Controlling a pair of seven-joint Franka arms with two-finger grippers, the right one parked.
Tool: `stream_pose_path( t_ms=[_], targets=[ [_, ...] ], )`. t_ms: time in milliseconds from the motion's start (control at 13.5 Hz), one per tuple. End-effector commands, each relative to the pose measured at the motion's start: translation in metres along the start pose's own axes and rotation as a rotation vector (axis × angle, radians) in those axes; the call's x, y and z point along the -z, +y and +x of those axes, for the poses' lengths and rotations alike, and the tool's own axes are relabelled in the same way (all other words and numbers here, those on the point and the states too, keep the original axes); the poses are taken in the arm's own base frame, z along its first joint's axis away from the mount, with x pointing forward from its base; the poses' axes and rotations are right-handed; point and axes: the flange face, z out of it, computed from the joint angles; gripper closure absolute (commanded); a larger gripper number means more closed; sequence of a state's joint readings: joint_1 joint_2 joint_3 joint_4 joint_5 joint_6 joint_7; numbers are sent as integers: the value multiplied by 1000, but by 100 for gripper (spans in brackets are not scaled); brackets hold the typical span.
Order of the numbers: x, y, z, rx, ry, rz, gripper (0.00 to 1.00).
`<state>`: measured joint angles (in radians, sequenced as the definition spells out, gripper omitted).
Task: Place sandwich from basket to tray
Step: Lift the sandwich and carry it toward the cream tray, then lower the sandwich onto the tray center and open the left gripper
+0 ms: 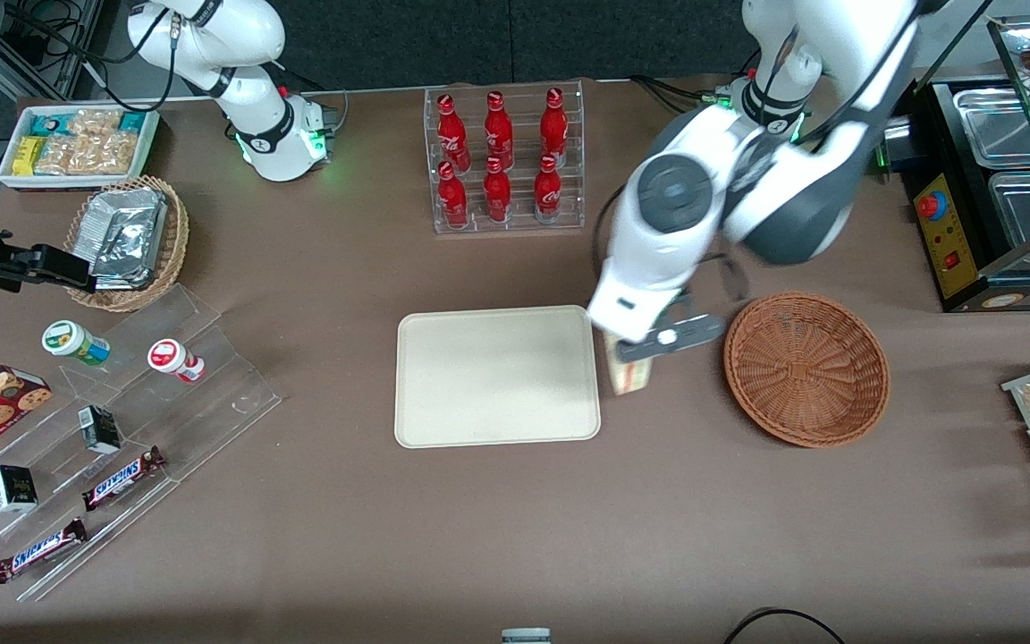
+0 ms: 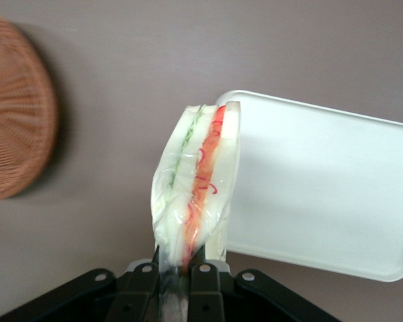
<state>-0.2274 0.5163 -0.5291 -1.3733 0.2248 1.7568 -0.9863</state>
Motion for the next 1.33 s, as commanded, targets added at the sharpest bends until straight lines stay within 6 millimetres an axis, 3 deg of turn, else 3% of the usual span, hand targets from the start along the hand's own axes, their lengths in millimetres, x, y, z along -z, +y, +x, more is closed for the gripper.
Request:
stream_pose_path(
  t_ms=[0,222,519,889,963,1037,1111,1259],
  targets=[
    [-23,48,-5,-9,30,-38,100],
    [-67,82,-26,-63,63,-22,100],
    [-126,105,-41,-76,105,41,100],
    [-161,119,-53,-103,90,38,100],
    [-163,118,-53,-104,87,41,71],
    [-164,118,-53,-105,86,42,23],
    [-163,118,-52,-110,87,41,2],
    [-149,114,-45,-95,96,31,1]
  ],
)
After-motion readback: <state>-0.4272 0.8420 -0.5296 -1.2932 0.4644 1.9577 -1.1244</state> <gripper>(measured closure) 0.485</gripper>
